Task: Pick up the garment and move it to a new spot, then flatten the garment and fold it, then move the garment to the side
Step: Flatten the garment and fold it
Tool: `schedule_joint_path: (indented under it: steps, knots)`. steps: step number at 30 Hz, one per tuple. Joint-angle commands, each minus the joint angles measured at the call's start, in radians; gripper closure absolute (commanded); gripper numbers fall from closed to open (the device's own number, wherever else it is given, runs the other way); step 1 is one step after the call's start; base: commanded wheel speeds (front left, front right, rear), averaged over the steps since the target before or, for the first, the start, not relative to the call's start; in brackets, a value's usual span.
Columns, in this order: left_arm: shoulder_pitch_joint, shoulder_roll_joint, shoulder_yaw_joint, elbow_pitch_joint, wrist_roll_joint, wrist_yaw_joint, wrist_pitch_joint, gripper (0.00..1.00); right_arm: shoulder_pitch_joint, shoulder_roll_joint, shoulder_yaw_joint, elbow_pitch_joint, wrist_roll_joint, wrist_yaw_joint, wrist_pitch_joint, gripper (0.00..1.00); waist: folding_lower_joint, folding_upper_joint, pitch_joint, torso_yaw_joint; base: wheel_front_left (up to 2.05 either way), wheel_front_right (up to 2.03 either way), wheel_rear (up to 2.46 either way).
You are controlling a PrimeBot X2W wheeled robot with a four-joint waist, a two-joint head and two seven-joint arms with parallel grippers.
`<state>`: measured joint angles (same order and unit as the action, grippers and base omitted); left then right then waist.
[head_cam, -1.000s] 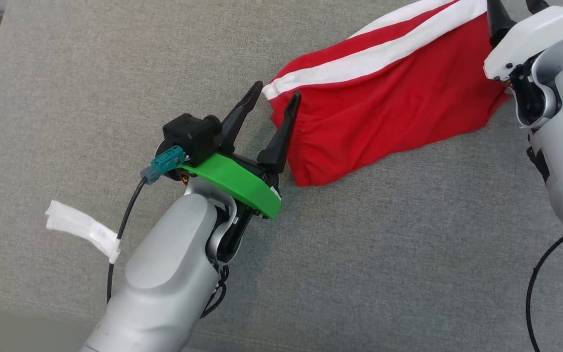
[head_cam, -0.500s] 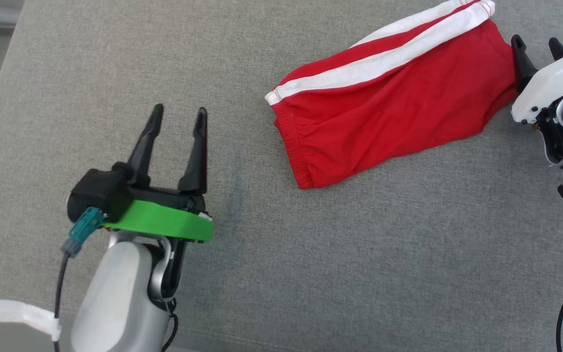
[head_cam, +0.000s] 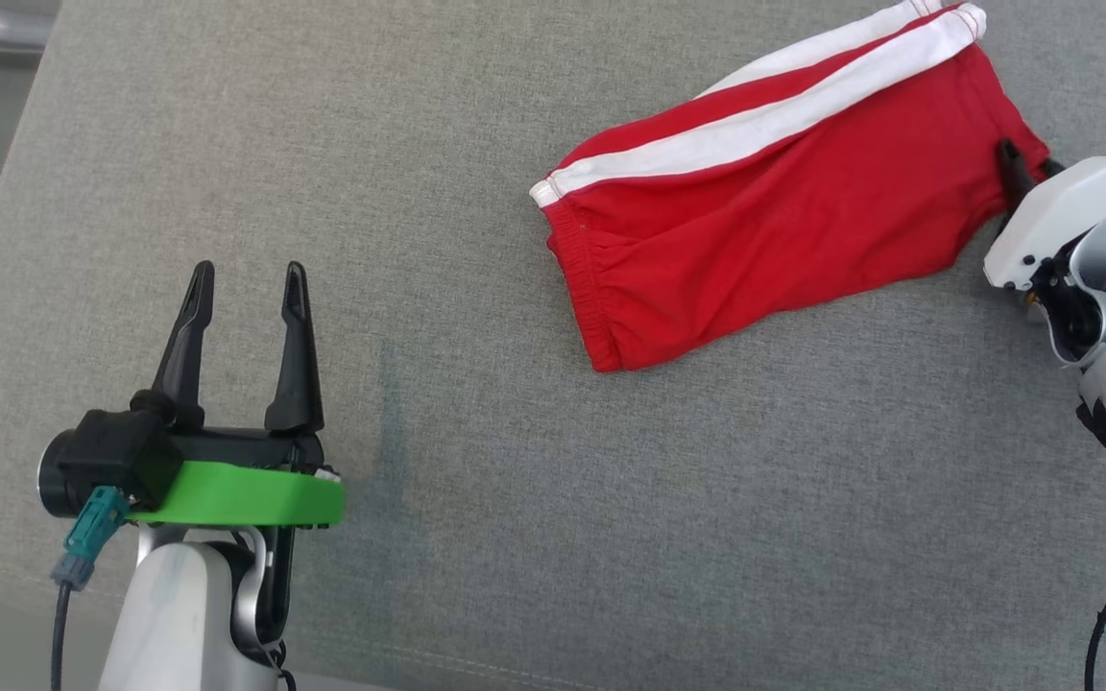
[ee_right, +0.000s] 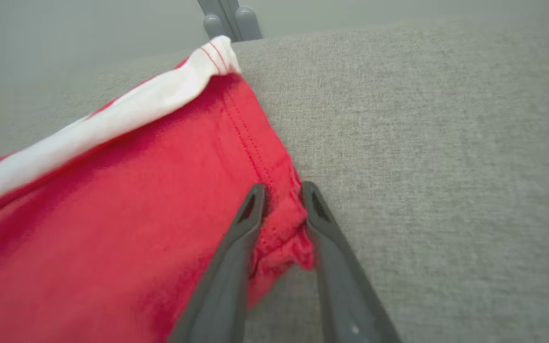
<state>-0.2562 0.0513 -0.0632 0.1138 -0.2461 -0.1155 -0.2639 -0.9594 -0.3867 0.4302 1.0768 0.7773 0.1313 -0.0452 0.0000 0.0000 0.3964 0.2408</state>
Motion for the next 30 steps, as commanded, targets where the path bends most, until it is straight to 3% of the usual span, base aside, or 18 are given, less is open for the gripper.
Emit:
schedule_joint_path:
  steps: [1,13,22,30]
  knots:
    - [0.015,0.0,-0.001,-0.001,-0.007,-0.003,0.0,0.0,0.03,0.002,0.01,-0.004,0.013,-0.002,0.007,1.0,0.0,0.0,-0.012,-0.005,0.0,0.0,0.0]
    - [0.075,0.001,-0.002,0.038,0.03,-0.006,0.0,0.0,0.174,-0.024,0.049,-0.122,0.157,-0.002,-0.078,1.0,0.0,0.0,-0.135,-0.078,0.0,0.0,0.0]
    - [0.14,0.001,0.022,0.061,0.055,-0.014,0.0,0.0,0.361,-0.094,0.055,-0.211,0.273,-0.002,-0.133,1.0,0.0,0.0,-0.224,-0.144,0.0,0.0,0.0]
    - [0.173,0.001,0.01,0.064,0.064,-0.015,0.0,0.0,0.47,-0.134,0.022,-0.23,0.346,-0.002,-0.166,1.0,0.0,0.0,-0.264,-0.156,0.0,0.0,0.0]
